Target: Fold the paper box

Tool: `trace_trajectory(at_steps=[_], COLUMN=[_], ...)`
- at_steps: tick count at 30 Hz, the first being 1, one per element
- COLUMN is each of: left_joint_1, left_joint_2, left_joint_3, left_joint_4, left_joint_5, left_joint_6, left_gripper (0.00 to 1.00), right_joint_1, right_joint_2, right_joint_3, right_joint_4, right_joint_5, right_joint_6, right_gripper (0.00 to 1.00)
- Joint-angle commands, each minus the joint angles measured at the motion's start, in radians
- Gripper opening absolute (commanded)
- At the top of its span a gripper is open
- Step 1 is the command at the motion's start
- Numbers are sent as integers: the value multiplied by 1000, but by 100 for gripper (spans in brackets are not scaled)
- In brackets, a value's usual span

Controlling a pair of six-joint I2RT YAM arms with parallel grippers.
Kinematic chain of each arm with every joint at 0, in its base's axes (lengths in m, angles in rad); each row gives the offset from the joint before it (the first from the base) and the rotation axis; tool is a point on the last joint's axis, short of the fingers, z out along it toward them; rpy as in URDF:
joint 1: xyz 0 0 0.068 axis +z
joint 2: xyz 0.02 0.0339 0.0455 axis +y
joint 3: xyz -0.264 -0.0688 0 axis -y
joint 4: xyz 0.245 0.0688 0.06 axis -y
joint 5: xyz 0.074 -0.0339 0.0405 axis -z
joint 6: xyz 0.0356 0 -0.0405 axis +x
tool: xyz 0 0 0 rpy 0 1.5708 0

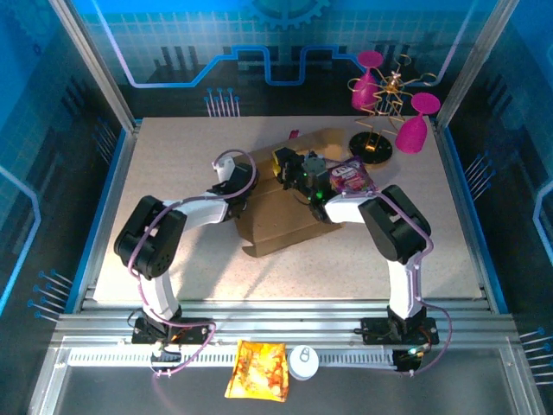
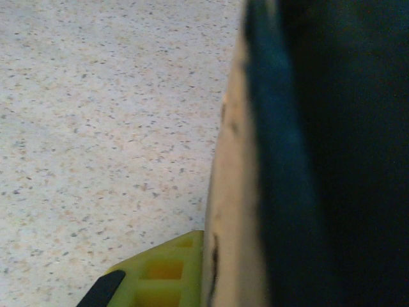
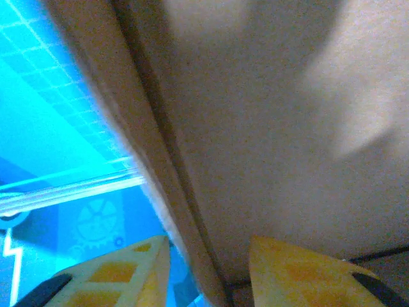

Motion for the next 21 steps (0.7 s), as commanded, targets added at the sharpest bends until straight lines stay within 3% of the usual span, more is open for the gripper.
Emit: trace_trajectory(at_steps=[1, 5, 10, 13, 16, 21], left_joint_1=[19, 21, 27, 31, 39, 40], left_joint_2=[-25, -72, -153, -200, -250, -318], left_joint_3=[-47, -43, -32, -9, 3, 19], left_joint_4=[-151, -185, -236, -284, -313, -340], left_joint_5=[3, 43, 87, 103, 135, 193], left_joint_6=[58, 98, 120, 138, 138, 164], left_gripper=[0, 0, 0, 0, 0, 0], right_joint_1=[-15, -38, -109, -182, -255, -362], right_joint_2=[-131, -253, -452, -547, -593, -604], right_joint_3=[-19, -66, -81, -8, 82, 125], right_joint_4=[-104, -193, -448, -712, -959, -1061], right_joint_5=[16, 31, 22, -21, -47, -130], right_joint_6=[-39, -54, -144, -290, -441, -557], right_gripper=[50, 60, 68, 68, 60, 56])
